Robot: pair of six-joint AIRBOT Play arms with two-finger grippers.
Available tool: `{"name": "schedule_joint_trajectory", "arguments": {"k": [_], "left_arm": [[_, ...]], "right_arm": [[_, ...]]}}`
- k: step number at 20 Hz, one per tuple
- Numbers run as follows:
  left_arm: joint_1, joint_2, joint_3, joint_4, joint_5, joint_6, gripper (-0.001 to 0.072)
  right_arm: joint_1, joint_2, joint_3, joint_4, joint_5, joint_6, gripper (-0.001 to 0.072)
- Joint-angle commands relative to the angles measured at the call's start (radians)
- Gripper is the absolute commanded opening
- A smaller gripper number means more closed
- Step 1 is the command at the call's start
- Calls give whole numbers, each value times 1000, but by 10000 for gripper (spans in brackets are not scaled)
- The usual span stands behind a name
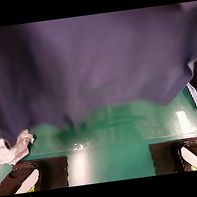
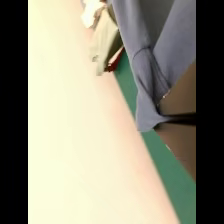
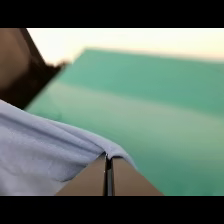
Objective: Fold the shirts.
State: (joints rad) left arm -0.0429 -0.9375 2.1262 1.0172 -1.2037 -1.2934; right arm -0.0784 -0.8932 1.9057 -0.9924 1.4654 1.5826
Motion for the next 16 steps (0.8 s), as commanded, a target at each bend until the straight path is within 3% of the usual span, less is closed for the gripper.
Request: {"name": "schedule_joint_trajectory", "arguments": {"k": [1, 5, 10, 15, 16], "left_arm": [[1, -103, -176, -5, -6, -1, 27], [1, -428, -211, -8, -88, -1, 27], [1, -759, -211, -46, -53, -1, 28], [1, -830, -210, -66, -11, -1, 29], [1, -829, -210, -67, -7, -1, 30]], "right_arm": [[-19, -152, 32, -4, 172, 56, 15], [-15, -347, -140, -6, 148, 35, 15], [-13, -546, -322, -1, -147, -6, 16], [23, -660, -347, -2, -320, -39, 21], [23, -668, -347, -1, -348, -39, 65]]}}
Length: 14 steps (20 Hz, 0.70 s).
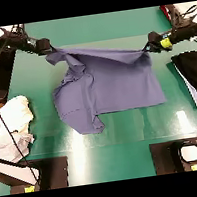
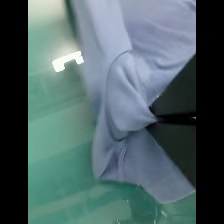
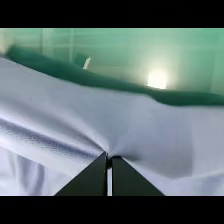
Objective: Fold the shirts.
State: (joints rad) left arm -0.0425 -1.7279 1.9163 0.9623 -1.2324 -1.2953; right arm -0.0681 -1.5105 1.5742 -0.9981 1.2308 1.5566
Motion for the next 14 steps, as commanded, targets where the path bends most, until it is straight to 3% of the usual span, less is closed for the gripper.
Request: {"name": "schedule_joint_trajectory", "arguments": {"k": [1, 2, 3, 4, 5, 7, 8, 11, 14], "left_arm": [[1, -39, 0, -12, 20, 1, 135], [1, -39, 0, -12, 16, -8, 454], [3, -38, 0, -11, 7, -18, 695], [10, -34, 0, -10, -18, -17, 627], [23, -29, 1, -3, -47, -16, 607], [67, -27, 24, 8, -163, -27, 609], [98, -23, 30, 8, -235, -54, 610], [170, 7, 12, 19, -345, -68, 609], [189, 120, -161, 30, -338, -66, 609]], "right_arm": [[12, -53, -16, 4, -138, -13, 350], [5, -50, -16, 7, -157, -13, 536], [-8, -39, -16, 11, -159, -13, 530], [-23, -22, -16, 4, -158, -13, 461], [-34, -1, -16, 0, -148, -16, 374], [-63, 54, -16, 1, -84, -76, 359], [-69, 84, -16, 1, -17, -112, 291], [-65, 151, -17, 1, 196, -156, 286], [-31, 209, -17, 1, 287, -163, 286]]}}
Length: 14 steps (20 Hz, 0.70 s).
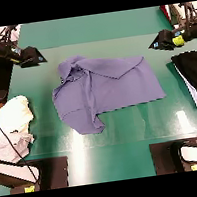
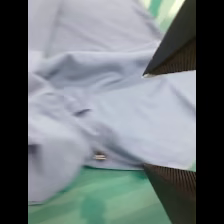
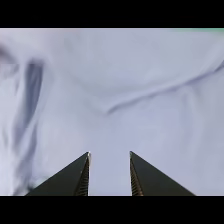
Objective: Fold the shirts.
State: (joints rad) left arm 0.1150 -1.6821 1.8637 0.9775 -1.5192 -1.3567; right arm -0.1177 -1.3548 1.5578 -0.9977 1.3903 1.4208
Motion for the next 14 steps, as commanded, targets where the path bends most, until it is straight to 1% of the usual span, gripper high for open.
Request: {"name": "schedule_joint_trajectory", "arguments": {"k": [1, 4, 6, 8, 11, 12, 14], "left_arm": [[29, 126, -205, 16, -27, 14, 609], [29, 316, -602, 28, 106, 60, 609], [29, 431, -866, 33, 212, 57, 610], [29, 506, -1073, 24, 292, 63, 610], [29, 537, -1244, -35, 365, 98, 610], [29, 537, -1276, -61, 392, 114, 610], [29, 537, -1308, -76, 430, 119, 610]], "right_arm": [[34, 69, 0, 0, 126, -27, 286], [77, 104, 0, 0, 125, -28, 286], [105, 116, 0, 0, 125, -28, 286], [122, 118, 0, 0, 127, -28, 285], [147, 117, 0, 0, 128, -28, 286], [150, 117, 0, 0, 129, -28, 286], [151, 117, 0, 1, 132, -28, 286]]}}
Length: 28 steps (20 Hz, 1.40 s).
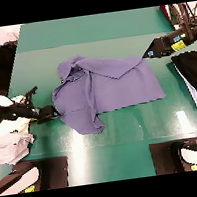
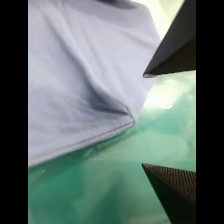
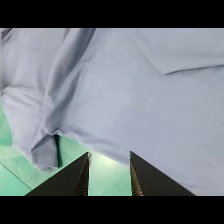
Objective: Fold the shirts.
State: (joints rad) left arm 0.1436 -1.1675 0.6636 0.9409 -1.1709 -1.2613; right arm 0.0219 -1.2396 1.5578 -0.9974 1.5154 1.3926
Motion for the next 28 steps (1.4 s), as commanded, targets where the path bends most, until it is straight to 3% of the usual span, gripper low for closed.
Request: {"name": "schedule_joint_trajectory", "arguments": {"k": [1, 8, 10, 13, 15, 18, 22, 24, 25, 28], "left_arm": [[0, 23, -115, -40, 95, 24, 609], [-5, 23, -120, -158, 149, 43, 585], [-46, 23, -120, -158, 174, 70, 254], [-110, 23, -116, -159, 208, 64, 246], [-115, 24, -104, -159, 188, 65, 35], [-114, 31, -15, -137, 131, 65, 27], [-114, 53, 203, -72, 43, 65, 28], [-114, 53, 297, -69, 7, 65, 28], [-114, 53, 326, -69, 5, 65, 28], [-114, 53, 352, -69, 0, 64, 28]], "right_arm": [[11, 2, 0, 1, 8, 0, 286], [11, 2, 0, 0, 7, 1, 286], [11, 2, 0, 0, 7, 1, 286], [8, 2, 0, -4, 16, 1, 285], [-16, 2, -1, -28, 40, 1, 286], [-97, 40, -100, -71, 55, 1, 286], [-304, 153, -443, -113, -9, -16, 290], [-428, 180, -605, -111, -46, -64, 461], [-482, 179, -674, -98, -65, -96, 494], [-586, 123, -783, -66, -135, -156, 490]]}}
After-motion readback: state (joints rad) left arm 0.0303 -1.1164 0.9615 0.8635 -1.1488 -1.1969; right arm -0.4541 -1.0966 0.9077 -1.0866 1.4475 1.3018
